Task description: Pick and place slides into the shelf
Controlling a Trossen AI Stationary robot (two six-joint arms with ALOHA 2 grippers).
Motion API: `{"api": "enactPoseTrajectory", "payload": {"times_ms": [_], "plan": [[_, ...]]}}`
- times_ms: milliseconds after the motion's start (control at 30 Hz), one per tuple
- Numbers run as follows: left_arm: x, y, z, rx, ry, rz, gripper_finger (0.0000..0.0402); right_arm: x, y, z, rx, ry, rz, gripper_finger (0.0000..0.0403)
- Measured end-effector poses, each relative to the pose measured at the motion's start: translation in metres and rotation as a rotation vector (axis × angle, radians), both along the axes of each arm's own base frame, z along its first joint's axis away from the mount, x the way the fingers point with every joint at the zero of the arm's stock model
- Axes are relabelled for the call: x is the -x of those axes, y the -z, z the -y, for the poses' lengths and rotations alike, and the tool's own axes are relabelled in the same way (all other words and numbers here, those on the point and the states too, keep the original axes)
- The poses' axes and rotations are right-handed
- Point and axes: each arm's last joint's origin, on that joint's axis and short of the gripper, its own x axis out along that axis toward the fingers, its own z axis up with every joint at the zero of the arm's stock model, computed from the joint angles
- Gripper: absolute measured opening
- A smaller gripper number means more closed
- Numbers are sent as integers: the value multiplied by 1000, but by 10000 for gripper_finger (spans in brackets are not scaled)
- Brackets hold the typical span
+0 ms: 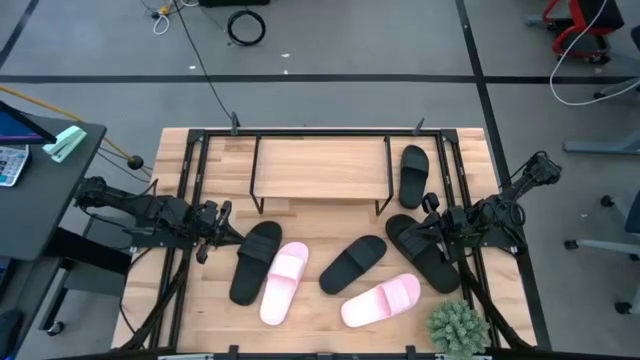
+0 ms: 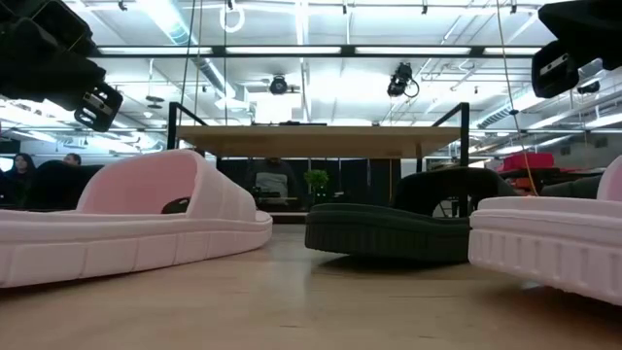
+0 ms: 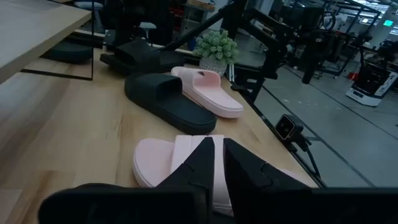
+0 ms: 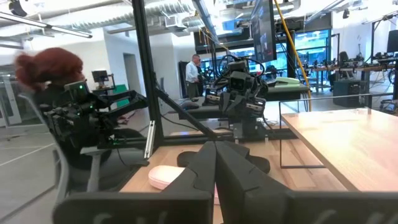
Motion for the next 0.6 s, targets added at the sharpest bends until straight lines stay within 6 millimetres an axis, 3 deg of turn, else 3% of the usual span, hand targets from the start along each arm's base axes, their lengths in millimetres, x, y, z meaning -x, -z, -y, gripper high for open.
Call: {"api": "enactPoseTrajectory", "payload": {"times_ms": [600], "plan": [[0,0,0,0,0,1,39,0,0,0,0,0,-1,14]]}}
